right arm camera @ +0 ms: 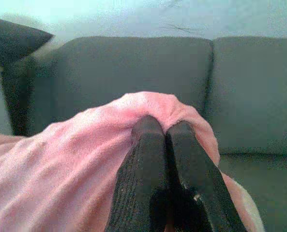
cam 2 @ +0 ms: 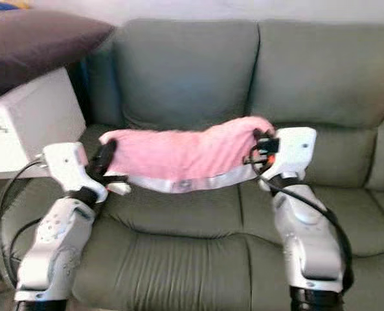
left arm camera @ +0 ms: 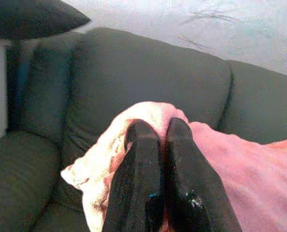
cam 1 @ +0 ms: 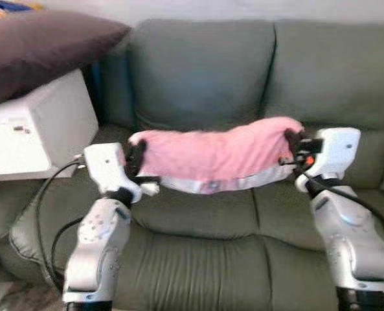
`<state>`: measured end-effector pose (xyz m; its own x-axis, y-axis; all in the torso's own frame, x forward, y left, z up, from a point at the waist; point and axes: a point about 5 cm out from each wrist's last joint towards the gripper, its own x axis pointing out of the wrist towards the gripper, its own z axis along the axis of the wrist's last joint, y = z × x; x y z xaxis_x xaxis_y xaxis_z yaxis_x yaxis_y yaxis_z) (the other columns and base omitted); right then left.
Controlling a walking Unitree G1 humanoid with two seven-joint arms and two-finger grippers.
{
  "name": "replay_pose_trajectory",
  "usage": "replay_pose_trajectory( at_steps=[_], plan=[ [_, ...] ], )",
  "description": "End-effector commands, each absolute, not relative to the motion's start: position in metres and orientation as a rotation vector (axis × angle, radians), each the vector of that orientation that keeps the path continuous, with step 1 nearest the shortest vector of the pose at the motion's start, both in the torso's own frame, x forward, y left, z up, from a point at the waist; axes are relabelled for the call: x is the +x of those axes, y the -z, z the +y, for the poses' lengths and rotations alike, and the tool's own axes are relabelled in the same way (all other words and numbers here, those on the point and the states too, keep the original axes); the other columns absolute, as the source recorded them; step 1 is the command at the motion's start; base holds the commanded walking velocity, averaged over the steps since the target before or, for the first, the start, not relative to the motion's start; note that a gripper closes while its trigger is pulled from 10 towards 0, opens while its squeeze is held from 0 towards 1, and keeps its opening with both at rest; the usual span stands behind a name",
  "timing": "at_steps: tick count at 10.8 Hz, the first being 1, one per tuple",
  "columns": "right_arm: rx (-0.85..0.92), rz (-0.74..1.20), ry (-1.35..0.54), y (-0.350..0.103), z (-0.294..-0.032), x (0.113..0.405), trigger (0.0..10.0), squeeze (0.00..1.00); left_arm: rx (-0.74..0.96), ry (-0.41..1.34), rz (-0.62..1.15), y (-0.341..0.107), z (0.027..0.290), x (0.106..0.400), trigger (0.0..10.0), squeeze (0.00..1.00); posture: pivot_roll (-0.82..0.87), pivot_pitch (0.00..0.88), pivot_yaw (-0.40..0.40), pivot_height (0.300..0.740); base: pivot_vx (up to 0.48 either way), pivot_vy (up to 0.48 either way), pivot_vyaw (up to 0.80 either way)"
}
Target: Move the pillow to the sofa
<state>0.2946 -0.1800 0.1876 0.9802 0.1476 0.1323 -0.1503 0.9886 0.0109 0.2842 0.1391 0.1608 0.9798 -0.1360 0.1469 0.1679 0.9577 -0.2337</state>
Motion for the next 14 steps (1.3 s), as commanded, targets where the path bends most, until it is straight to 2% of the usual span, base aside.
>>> replay_pose_trajectory(
  at_steps=[1,3,5,6,8,9,14],
  plan=[
    [0.021,-0.155,-0.177,-0.193,-0.175,0.295,10.0,0.00,-0.236,0.147,-0.123,-0.160,0.143,0.284,0.0,0.00,-0.10,0.042,0.032,0.740,0.000,0.000,0.00],
    [0.035,-0.134,-0.207,-0.189,-0.169,0.304,10.0,0.00,-0.180,0.120,-0.107,-0.153,0.159,0.290,0.2,0.00,-0.09,0.048,0.038,0.740,0.000,0.000,0.00],
    [0.045,-0.116,-0.210,-0.184,-0.169,0.315,10.0,0.00,-0.122,0.117,-0.071,-0.140,0.177,0.302,1.1,0.00,-0.08,0.065,0.041,0.740,0.000,0.000,0.00],
    [0.062,-0.095,-0.202,-0.180,-0.171,0.320,10.0,0.00,-0.102,0.119,-0.036,-0.131,0.185,0.311,1.8,0.00,-0.08,0.084,0.045,0.740,0.000,0.000,0.00],
    [0.079,-0.017,-0.188,-0.168,-0.174,0.324,10.0,0.00,-0.105,0.137,0.002,-0.124,0.184,0.322,3.7,0.00,-0.09,0.112,0.050,0.740,0.000,0.000,0.00],
    [0.080,0.013,-0.189,-0.160,-0.174,0.325,10.0,0.00,-0.089,0.146,0.024,-0.117,0.183,0.325,4.3,0.00,-0.09,0.125,0.052,0.740,0.000,0.000,0.00],
    [0.083,0.022,-0.196,-0.153,-0.174,0.325,10.0,0.00,-0.115,0.154,0.010,-0.112,0.183,0.326,4.7,0.00,-0.09,0.141,0.042,0.740,0.000,0.000,0.00]
  ],
)
